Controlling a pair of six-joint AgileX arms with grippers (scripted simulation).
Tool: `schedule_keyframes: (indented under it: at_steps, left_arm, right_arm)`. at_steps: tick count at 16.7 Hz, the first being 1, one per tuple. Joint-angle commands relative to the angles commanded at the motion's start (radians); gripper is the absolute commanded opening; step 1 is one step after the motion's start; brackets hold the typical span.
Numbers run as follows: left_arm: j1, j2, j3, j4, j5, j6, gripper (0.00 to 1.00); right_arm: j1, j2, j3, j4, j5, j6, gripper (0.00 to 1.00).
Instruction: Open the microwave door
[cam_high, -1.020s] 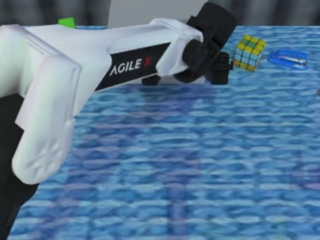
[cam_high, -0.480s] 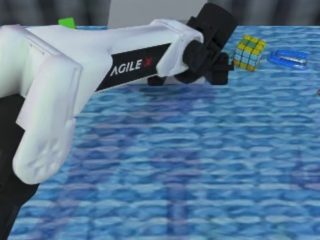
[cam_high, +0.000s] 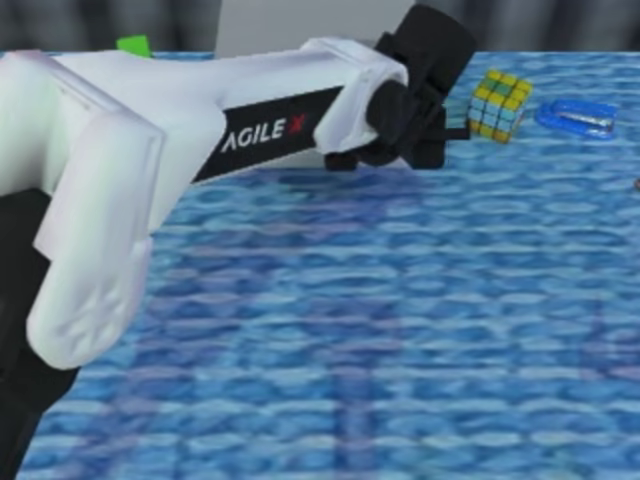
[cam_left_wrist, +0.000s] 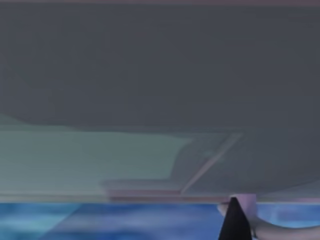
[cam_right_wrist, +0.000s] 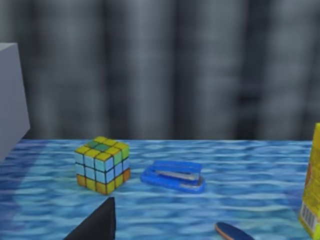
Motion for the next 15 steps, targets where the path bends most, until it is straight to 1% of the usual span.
schedule_keyframes:
  at_steps: [1, 8, 9, 15]
  left_arm:
    - [0.0, 0.0, 0.0, 0.0, 0.0, 0.0, 0.0]
    - [0.0, 0.0, 0.0, 0.0, 0.0, 0.0, 0.0]
    - [-0.039, -0.023, -0.051, -0.007, 0.011, -0.002, 0.0]
    - [-0.036, -0.089, -0.152, 0.049, -0.022, -0.033, 0.0]
  right_arm:
    - [0.0, 0.0, 0.0, 0.0, 0.0, 0.0, 1.0]
    - [0.0, 0.0, 0.0, 0.0, 0.0, 0.0, 1.0]
    - [0.0, 0.0, 0.0, 0.0, 0.0, 0.0, 1.0]
    - [0.0, 0.0, 0.0, 0.0, 0.0, 0.0, 1.0]
